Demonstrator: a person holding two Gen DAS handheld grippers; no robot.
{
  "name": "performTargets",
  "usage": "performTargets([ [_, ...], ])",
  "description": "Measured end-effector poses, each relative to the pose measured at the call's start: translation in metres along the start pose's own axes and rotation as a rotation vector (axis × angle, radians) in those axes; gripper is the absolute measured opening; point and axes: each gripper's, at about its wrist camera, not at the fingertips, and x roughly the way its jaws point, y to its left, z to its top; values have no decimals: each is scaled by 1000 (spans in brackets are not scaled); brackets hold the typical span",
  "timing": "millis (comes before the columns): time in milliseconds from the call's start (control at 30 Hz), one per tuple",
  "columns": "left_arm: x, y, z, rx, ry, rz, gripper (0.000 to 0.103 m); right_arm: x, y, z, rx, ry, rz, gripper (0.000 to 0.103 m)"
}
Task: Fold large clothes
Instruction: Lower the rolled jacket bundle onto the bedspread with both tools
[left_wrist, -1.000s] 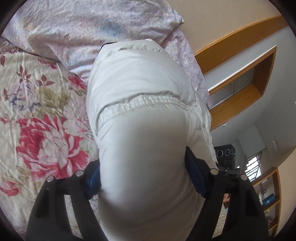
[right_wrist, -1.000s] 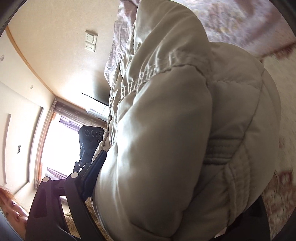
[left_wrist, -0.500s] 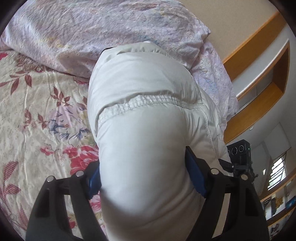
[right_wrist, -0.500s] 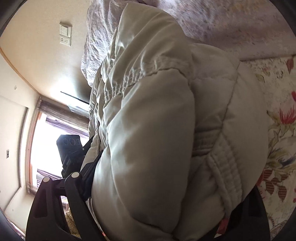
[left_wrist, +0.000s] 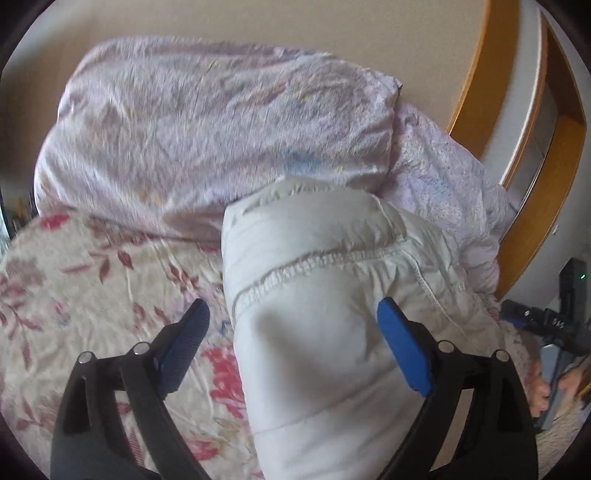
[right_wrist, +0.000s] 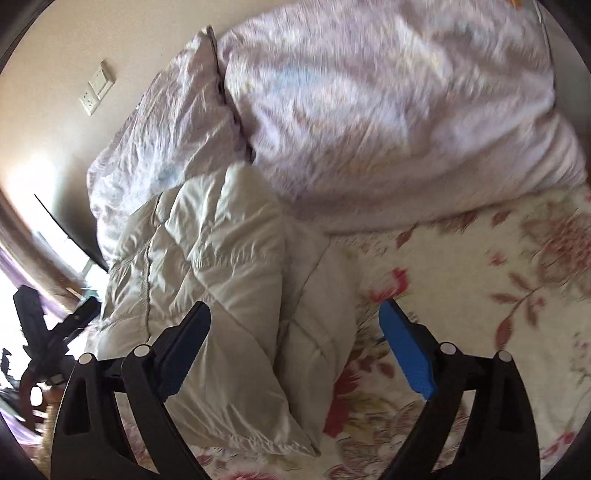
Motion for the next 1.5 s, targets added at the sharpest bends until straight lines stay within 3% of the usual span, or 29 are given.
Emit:
performTargets([
  [100,5,-28,10,104,5,39,96,8,36,3,-133,-37,-6,93],
  [200,23,-49,10,174,43,95,96,38,77,7,-275,-43,-80,72],
  [267,34,-56,7,201,62,137,96,52,91,9,-254,-30,-42,58],
  [333,42,-60,5,220,73,154,96,58,92,9,-230,-27,-11,53],
  [467,54,-59,0,223,75,180,100,85,92,-4,-241,10,-78,52],
  [667,66,-60,-7,224,83,183,101,110,73,-7,-210,80,-43,54],
  [1000,81,-61,-15,216,63,204,101,127,62,-15,-257,53,-17,58],
  [1367,94,-64,-24,209,34,257,101,148,50,-12,-262,82,4,64],
  [1500,93,-66,-23,227,37,271,101,145,53,-13,-257,82,-27,64],
])
